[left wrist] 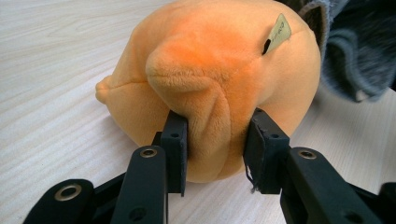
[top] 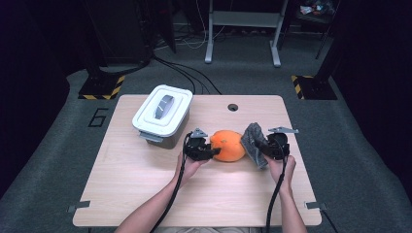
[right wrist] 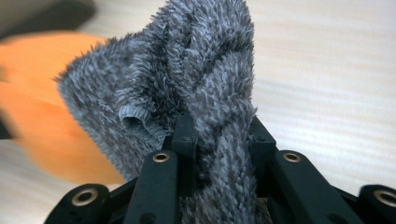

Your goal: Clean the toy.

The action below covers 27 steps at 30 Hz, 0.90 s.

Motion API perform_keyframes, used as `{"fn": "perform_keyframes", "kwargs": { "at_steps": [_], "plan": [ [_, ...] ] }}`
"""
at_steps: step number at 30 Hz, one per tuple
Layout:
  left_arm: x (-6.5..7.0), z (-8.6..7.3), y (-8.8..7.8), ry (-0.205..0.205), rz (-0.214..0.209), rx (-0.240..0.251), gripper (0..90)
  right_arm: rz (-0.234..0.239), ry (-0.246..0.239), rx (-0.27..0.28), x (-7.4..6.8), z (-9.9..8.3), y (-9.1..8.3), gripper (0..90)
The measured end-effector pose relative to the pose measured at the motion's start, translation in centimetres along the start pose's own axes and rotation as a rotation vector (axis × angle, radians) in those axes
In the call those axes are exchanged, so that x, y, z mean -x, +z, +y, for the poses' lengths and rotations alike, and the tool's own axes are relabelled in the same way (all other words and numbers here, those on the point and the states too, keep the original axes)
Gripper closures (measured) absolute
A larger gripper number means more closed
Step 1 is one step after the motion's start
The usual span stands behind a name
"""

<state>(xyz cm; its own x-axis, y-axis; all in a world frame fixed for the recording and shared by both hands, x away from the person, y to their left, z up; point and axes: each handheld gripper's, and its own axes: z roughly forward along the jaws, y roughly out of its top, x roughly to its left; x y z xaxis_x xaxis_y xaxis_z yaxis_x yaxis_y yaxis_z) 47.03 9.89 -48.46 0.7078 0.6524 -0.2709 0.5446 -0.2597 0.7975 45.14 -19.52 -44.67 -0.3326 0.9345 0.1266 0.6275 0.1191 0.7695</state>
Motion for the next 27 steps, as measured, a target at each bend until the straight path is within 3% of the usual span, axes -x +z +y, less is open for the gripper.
{"fn": "perform_keyframes", "kwargs": {
  "at_steps": [4, 9, 14, 16, 19, 20, 23, 27],
  "plan": [
    [0.0, 0.1, 0.0, 0.010, -0.004, -0.004, 62.0, 0.062, -0.033, 0.033, -1.6, 0.7, -0.8, 70.8],
    [-0.1, 0.1, 0.0, 0.026, -0.006, -0.004, 58.9, 0.073, -0.068, -0.003, -3.1, 0.9, 0.7, 70.8],
    [-0.3, -0.2, -0.2, 0.042, -0.045, 0.018, 45.7, 0.072, -0.051, -0.017, -2.6, 0.7, 1.5, 70.8],
    [-0.2, -0.5, -0.2, 0.051, -0.040, 0.016, 40.9, 0.064, -0.049, -0.020, -2.6, 0.7, 1.5, 70.8],
    [0.1, -1.0, 0.0, 0.099, -0.015, -0.010, 37.8, 0.056, -0.052, -0.022, -2.5, 0.7, 1.5, 70.7],
    [0.2, -1.2, 0.2, 0.133, -0.005, -0.019, 37.7, 0.057, -0.049, -0.021, -2.5, 0.7, 1.5, 70.7],
    [0.6, -1.3, 0.5, 0.186, 0.035, -0.019, 43.5, 0.051, -0.038, -0.020, -2.5, 0.7, 1.6, 70.7],
    [0.6, -1.3, 0.6, 0.187, 0.029, 0.006, 63.7, 0.037, -0.041, -0.014, -2.4, 0.7, 1.6, 70.7]
  ]
}}
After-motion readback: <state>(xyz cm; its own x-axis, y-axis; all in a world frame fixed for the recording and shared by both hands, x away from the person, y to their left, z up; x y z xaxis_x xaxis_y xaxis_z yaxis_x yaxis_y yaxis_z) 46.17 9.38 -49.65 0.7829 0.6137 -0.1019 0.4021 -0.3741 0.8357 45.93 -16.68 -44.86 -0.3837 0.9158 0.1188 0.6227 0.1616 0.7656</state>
